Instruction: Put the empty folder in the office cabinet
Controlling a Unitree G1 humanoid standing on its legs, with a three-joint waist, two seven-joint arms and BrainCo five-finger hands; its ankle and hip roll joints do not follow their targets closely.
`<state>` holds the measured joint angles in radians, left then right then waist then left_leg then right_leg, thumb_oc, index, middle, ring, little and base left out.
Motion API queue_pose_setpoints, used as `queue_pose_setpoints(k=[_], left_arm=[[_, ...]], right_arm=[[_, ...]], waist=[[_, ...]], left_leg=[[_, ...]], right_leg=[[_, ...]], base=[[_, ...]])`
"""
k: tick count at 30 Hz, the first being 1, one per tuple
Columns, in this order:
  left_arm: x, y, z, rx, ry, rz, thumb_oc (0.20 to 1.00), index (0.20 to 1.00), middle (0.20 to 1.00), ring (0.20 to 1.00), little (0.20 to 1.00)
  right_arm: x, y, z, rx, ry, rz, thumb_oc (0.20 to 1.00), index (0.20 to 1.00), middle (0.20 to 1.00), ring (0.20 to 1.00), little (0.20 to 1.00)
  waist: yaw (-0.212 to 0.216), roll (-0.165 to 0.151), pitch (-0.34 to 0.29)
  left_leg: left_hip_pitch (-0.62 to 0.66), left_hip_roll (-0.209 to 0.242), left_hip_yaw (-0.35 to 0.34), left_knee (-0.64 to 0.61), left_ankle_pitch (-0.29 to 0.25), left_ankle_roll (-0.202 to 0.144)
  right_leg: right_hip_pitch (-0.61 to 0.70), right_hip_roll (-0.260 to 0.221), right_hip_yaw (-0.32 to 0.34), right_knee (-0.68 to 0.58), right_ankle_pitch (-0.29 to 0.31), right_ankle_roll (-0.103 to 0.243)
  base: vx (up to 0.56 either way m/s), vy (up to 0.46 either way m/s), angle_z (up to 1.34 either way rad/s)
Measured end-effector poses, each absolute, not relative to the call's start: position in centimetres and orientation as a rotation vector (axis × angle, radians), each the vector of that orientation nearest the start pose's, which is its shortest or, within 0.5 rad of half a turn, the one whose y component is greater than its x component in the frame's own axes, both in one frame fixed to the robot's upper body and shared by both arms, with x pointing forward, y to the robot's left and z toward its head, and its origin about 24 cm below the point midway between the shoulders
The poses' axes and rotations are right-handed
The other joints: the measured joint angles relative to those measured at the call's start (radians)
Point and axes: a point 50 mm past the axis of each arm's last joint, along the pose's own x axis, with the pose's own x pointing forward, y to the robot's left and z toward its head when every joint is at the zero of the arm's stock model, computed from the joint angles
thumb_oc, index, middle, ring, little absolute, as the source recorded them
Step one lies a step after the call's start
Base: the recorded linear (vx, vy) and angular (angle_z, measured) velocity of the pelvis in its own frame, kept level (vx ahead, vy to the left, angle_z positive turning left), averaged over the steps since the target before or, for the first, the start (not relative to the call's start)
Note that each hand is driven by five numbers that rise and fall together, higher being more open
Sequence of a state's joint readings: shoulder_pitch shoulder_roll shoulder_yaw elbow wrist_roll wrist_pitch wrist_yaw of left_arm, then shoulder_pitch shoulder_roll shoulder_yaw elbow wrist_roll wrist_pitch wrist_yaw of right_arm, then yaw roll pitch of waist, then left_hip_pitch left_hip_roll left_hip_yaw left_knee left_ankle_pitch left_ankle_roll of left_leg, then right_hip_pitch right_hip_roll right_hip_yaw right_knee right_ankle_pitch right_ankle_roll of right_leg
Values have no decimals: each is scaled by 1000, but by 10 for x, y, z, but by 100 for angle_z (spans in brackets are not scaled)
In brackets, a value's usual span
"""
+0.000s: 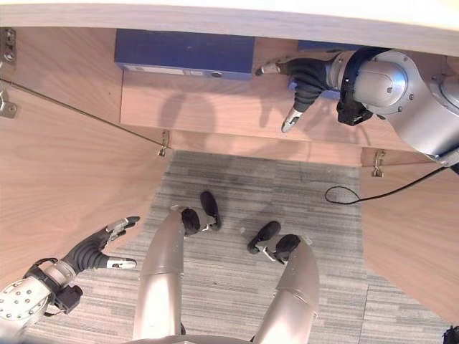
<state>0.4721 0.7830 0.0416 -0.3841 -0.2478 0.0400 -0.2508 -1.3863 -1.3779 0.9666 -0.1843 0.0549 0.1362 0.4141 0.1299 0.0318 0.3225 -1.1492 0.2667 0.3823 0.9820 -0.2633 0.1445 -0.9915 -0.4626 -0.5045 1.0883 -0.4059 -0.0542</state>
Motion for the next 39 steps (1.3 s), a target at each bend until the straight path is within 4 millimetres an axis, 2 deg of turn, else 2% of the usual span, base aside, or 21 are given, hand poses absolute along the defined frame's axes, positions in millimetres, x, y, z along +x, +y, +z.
queue_pose_setpoints(k=[2,4,8,10,11,14,18,19,23,25,26,28,29,30,31,33,34,36,39], left_arm=[[166,244,69,465,219,-366,1000,1000,1000,1000,1000],[168,242,69,442,199,-347,1000,1000,1000,1000,1000],[172,241,69,437,183,-326,1000,1000,1000,1000,1000],[173,242,70,443,181,-319,1000,1000,1000,1000,1000],[173,241,69,441,182,-314,1000,1000,1000,1000,1000],[173,240,67,436,185,-314,1000,1000,1000,1000,1000],[172,241,66,442,195,-311,1000,1000,1000,1000,1000],[172,241,65,454,205,-325,1000,1000,1000,1000,1000],[170,237,59,459,222,-358,1000,1000,1000,1000,1000],[171,237,53,458,241,-352,1000,1000,1000,1000,1000],[172,237,55,460,231,-342,1000,1000,1000,1000,1000],[172,240,53,459,240,-324,1000,1000,1000,1000,1000],[173,240,53,454,234,-310,1000,1000,1000,1000,1000],[175,240,53,446,225,-301,1000,1000,1000,1000,1000],[176,239,55,437,214,-292,1000,1000,1000,1000,1000],[177,238,55,436,210,-288,1000,1000,1000,1000,1000],[178,236,56,435,200,-298,1000,1000,1000,1000,1000],[177,237,55,436,203,-289,1000,1000,1000,1000,1000],[178,238,57,437,192,-284,1000,1000,1000,1000,1000]], right_arm=[[286,-169,321,-1631,-385,500,1000,1000,1000,1000,1000],[288,-193,307,-1581,-311,426,1000,1000,1000,1000,1000],[279,-223,275,-1447,-235,365,1000,1000,1000,1000,1000],[276,-233,266,-1421,-196,342,1000,1000,1000,1000,1000],[277,-246,257,-1373,-163,299,1000,1000,1000,1000,1000],[276,-266,248,-1281,-146,191,1000,1000,1000,1000,1000],[266,-274,220,-1196,-110,179,1000,1000,1000,1000,1000],[266,-277,202,-1152,-70,189,1000,1000,1000,1000,1000],[290,-283,159,-1015,49,143,1000,1000,1000,1000,1000],[313,-279,143,-985,85,88,1000,1000,1000,1000,1000],[318,-274,139,-987,84,81,1000,1000,1000,1000,1000],[332,-268,136,-1050,94,56,1000,1000,1000,1000,1000],[346,-263,137,-1120,97,25,1000,1000,1000,1000,1000],[356,-260,140,-1142,89,-12,1000,1000,1000,1000,1000],[364,-253,144,-1154,69,-29,1000,1000,1000,1000,1000],[379,-240,139,-1172,98,-46,1000,1000,1000,1000,1000],[386,-237,148,-1185,78,-82,1000,1000,1000,1000,1000],[390,-234,163,-1214,23,-120,1000,1000,1000,1000,1000],[396,-242,170,-1248,48,-182,1000,1000,1000,1000,1000]], waist=[[-12,5,-1],[-35,9,-3],[-61,10,-6],[-70,11,-6],[-73,10,-7],[-77,10,-7],[-79,7,-9],[-81,6,-9],[-79,5,-9],[-87,1,-11],[-65,6,-8],[-51,9,-6],[-44,15,-1],[-43,17,6],[-24,26,20],[-12,28,40],[0,43,61],[11,52,73],[19,52,92]], left_leg=[[0,0,1,0,1,3],[3,0,1,-4,1,3],[9,-1,-1,-6,1,4],[9,0,-1,-6,1,4],[10,0,-2,-5,1,4],[10,0,-1,-5,1,4],[10,0,0,-6,0,5],[10,0,0,-5,0,6],[9,3,1,-2,-1,7],[12,11,2,3,-4,3],[4,13,6,2,-7,-3],[3,18,9,7,-5,2],[3,20,9,12,-8,-2],[3,22,9,13,-8,-3],[2,23,10,15,-7,-3],[1,26,10,27,-10,-6],[-9,29,10,33,-10,-6],[-24,30,10,39,-9,-3],[-26,32,12,53,-13,9]], right_leg=[[2,0,0,-4,1,1],[5,2,-1,-9,3,1],[15,3,-7,-13,3,2],[14,3,-6,-13,3,2],[16,3,-6,-12,3,2],[14,3,-5,-12,4,1],[13,3,-5,-14,4,0],[13,3,-5,-14,5,0],[11,3,-3,-12,5,-1],[14,4,-7,-11,6,-2],[1,3,-5,-10,7,-4],[-3,1,-4,-3,8,-7],[-4,0,-1,2,8,-7],[-6,1,-1,3,8,-7],[-7,0,0,9,7,-8],[-12,-2,5,21,3,-12],[-22,-4,5,28,2,-14],[-36,-7,6,36,2,-14],[-39,-10,11,47,1,-15]], base=[[0,0,0],[0,0,0],[0,0,0],[0,0,0],[0,0,0],[0,0,0],[0,0,0],[0,0,0],[-10,8,-4],[-10,2,-8],[-5,0,-9],[-11,3,-7],[-14,-11,-4],[0,0,0],[0,0,0],[0,0,0],[-11,-7,3],[-7,-1,2],[2,-4,-1]])
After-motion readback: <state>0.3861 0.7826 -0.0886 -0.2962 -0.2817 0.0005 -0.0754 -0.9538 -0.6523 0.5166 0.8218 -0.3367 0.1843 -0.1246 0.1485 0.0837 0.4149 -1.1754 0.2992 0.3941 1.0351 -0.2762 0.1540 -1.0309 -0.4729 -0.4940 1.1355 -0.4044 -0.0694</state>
